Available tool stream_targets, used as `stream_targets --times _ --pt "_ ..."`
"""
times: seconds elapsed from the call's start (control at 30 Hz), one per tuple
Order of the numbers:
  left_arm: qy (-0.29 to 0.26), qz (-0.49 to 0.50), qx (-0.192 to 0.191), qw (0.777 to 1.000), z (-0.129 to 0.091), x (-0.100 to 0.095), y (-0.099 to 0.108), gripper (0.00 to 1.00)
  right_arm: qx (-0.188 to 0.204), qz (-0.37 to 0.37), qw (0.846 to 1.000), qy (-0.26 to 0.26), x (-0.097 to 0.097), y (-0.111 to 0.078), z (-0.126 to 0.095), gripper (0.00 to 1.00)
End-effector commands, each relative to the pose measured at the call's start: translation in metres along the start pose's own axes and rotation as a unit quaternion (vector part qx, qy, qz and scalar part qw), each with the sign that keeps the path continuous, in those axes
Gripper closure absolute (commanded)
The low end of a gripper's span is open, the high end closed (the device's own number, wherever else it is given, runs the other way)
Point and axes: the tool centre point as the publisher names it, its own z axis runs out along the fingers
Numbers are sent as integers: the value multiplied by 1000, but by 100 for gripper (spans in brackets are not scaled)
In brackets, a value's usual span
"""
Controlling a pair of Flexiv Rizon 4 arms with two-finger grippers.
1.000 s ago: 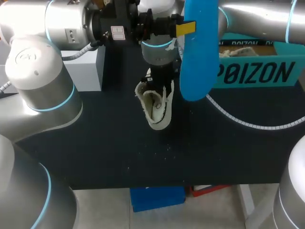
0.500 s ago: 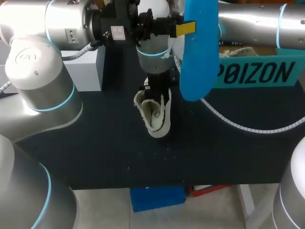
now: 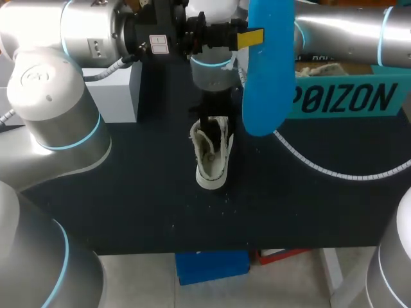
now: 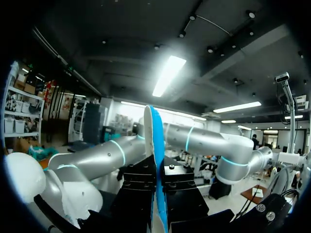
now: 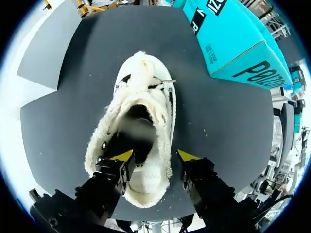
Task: Take the shoe out of the shoebox, open the shoe tongue, remove and reinsert the insole, then place the shoe into the shoebox
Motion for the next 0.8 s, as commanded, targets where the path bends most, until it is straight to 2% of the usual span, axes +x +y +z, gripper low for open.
stream_targets --times 0.03,0.23,0.3,0.33,0.37,0.4,0.43,0.8 --pt "-1 0 1 1000 2 0 1 100 -13 5 996 86 -28 -3 -30 0" --pt "-1 0 1 1000 2 0 1 100 -17 -3 978 208 -27 -2 -62 0" --pt "-1 0 1 1000 2 0 1 100 -9 -9 964 266 -25 -4 -71 0" --pt "-1 0 1 1000 2 0 1 100 -5 -16 952 305 -24 -4 -76 0" --pt "-1 0 1 1000 2 0 1 100 -2 -33 933 358 -22 -5 -81 0" --pt "-1 0 1 1000 2 0 1 100 -17 -58 918 391 -20 -7 -88 0" --pt "-1 0 1 1000 2 0 1 100 -28 -69 912 403 -19 -9 -94 0" --pt "-1 0 1 1000 2 0 1 100 -28 -69 912 403 -19 -9 -94 0"
